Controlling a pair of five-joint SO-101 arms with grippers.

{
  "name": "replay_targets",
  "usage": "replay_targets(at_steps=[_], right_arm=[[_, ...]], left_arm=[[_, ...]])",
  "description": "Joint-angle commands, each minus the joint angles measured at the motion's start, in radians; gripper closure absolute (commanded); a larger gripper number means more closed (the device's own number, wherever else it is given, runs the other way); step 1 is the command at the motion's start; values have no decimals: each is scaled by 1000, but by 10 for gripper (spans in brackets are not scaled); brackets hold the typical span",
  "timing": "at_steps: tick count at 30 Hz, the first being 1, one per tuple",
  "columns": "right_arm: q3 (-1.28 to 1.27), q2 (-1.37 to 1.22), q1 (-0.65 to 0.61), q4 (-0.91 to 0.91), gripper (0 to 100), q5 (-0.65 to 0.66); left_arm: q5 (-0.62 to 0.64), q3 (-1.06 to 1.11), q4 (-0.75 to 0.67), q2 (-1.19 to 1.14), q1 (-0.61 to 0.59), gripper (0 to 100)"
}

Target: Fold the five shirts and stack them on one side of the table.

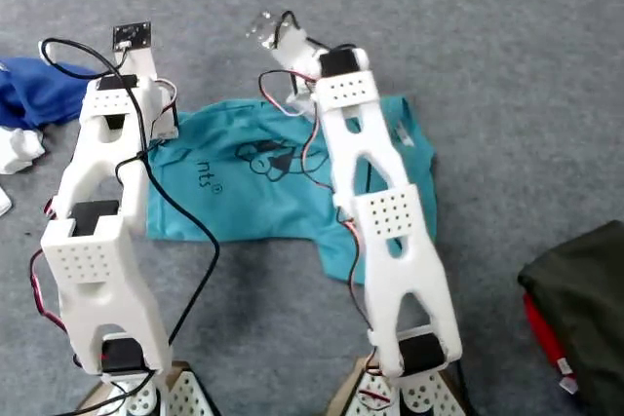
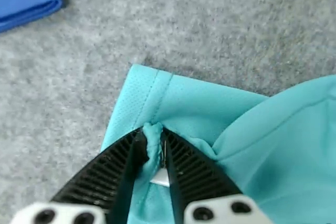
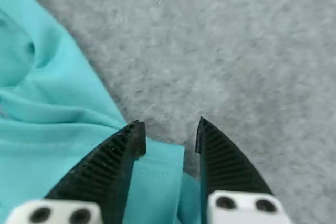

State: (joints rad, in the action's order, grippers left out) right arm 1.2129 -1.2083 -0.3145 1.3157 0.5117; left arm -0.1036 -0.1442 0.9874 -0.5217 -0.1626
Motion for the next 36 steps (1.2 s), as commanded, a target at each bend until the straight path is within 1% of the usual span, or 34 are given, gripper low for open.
replay_targets(at_steps=[1, 3, 8, 13, 19, 24, 26, 29, 31, 36], right_arm=[[-16, 87, 19, -11, 829, -3], [-19, 87, 24, 3, 841, -3], [-12, 94, 30, 11, 995, -9], [136, 93, 51, 18, 989, -52], [317, 93, 56, 61, 993, -52], [344, 87, 53, 89, 993, -51], [283, 82, 51, 84, 966, -51], [194, 73, 51, 83, 836, -58], [150, 73, 50, 83, 777, -71], [61, 64, 41, 72, 793, -80]], left_arm=[[6, 2, -12, 56, -3, 981], [6, 2, -12, 56, -3, 981], [6, 15, -37, 56, -3, 981], [6, 29, -48, 56, -3, 981], [6, 29, -48, 56, -3, 981], [6, 29, -48, 56, -3, 981], [6, 29, -48, 56, -3, 981], [6, 29, -48, 56, -3, 981], [6, 29, -48, 56, -3, 981], [6, 29, -48, 56, -3, 981]])
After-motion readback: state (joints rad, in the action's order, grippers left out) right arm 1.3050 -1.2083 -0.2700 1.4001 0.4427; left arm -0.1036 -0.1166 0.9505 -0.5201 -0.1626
